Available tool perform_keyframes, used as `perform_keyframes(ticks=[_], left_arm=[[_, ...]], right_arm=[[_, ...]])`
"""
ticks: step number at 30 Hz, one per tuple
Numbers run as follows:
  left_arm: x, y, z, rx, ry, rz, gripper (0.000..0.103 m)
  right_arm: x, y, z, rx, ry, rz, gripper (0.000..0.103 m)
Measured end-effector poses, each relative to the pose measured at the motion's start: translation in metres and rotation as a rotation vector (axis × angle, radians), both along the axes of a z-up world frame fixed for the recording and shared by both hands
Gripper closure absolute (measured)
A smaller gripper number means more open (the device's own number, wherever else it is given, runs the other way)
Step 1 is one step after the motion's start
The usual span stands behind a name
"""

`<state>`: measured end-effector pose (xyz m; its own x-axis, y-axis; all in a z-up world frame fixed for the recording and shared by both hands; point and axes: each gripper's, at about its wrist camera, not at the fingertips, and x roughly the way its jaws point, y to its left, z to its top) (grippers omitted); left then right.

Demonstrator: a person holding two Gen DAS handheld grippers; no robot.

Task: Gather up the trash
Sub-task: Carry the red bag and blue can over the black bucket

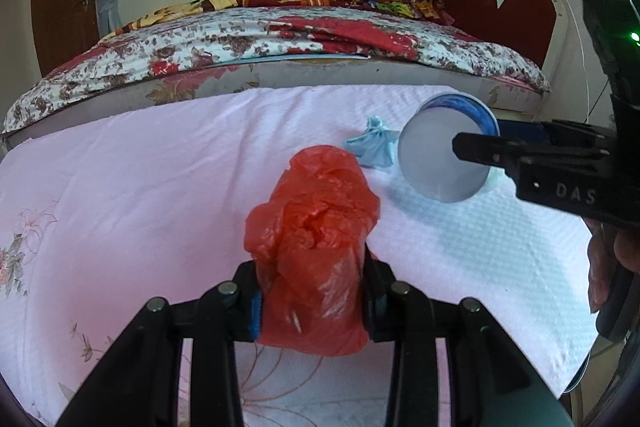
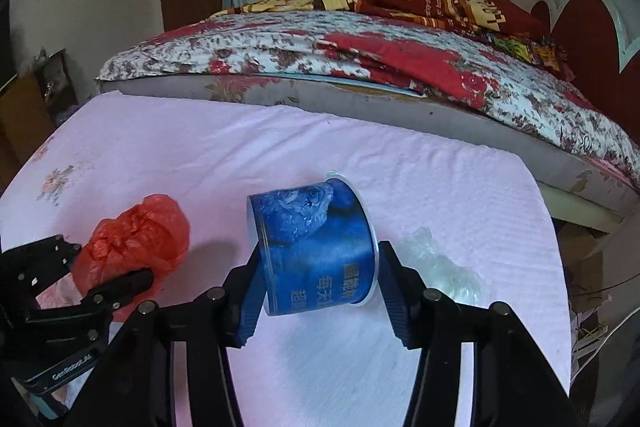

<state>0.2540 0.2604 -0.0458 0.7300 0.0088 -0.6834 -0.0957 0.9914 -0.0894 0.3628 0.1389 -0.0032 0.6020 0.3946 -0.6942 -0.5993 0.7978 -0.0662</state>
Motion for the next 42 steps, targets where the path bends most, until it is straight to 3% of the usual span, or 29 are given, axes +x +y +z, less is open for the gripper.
perform_keyframes(ticks=[9, 21, 42], left_arm=[[-0.023, -0.024, 0.006, 0.004, -0.029, -0.049, 0.067], [-0.062, -0.078, 0.014, -0.017, -0.04, -0.132, 0.067], [-0.106, -0.232, 0.021, -0.009, -0.044, -0.383, 0.067]], right_arm=[[-0.043, -0.045, 0.017, 0.056, -0.037, -0.025, 0.049], [-0.098, -0.149, 0.031, 0.12, -0.067, -0.155, 0.049], [-0.207, -0.335, 0.027, 0.074, -0.118, -0.377, 0.049]])
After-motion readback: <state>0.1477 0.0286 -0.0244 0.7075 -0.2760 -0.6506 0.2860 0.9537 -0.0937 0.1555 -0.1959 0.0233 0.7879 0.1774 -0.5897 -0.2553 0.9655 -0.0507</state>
